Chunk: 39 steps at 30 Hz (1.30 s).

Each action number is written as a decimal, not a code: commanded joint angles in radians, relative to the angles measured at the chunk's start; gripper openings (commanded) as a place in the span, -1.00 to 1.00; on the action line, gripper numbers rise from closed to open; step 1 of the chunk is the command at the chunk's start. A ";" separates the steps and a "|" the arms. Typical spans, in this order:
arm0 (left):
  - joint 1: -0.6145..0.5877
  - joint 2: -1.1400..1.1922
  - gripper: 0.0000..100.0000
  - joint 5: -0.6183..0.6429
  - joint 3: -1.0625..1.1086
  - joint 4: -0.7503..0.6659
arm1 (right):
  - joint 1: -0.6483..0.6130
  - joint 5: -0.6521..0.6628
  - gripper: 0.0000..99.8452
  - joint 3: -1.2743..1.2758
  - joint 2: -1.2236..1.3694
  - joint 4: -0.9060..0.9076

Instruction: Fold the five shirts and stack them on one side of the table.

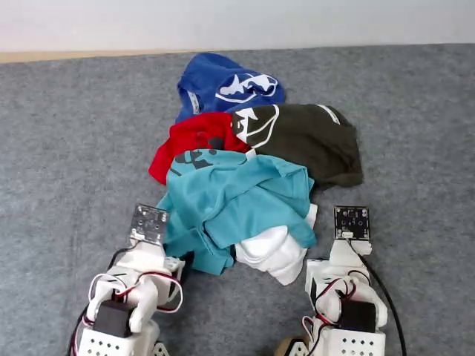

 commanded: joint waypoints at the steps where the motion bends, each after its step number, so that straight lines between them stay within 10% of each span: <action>1: 0.051 -0.012 -0.61 0.005 -0.016 0.006 | 0.008 -0.011 -0.97 0.017 -0.013 0.005; 13: 0.190 -0.012 -0.61 0.008 -0.016 0.006 | 0.018 -0.009 -0.97 0.017 -0.013 0.005; 25: -0.250 -0.012 -0.61 0.005 -0.016 0.006 | 0.114 -0.009 -0.97 0.015 -0.013 -0.038; 35: -0.227 -0.011 -0.63 0.006 -0.019 -0.044 | 0.113 -0.008 -0.98 -0.097 -0.012 -0.236; 39: -0.229 -0.011 -0.93 0.005 -0.016 -0.081 | 0.113 -0.008 -0.98 -0.143 -0.012 -0.193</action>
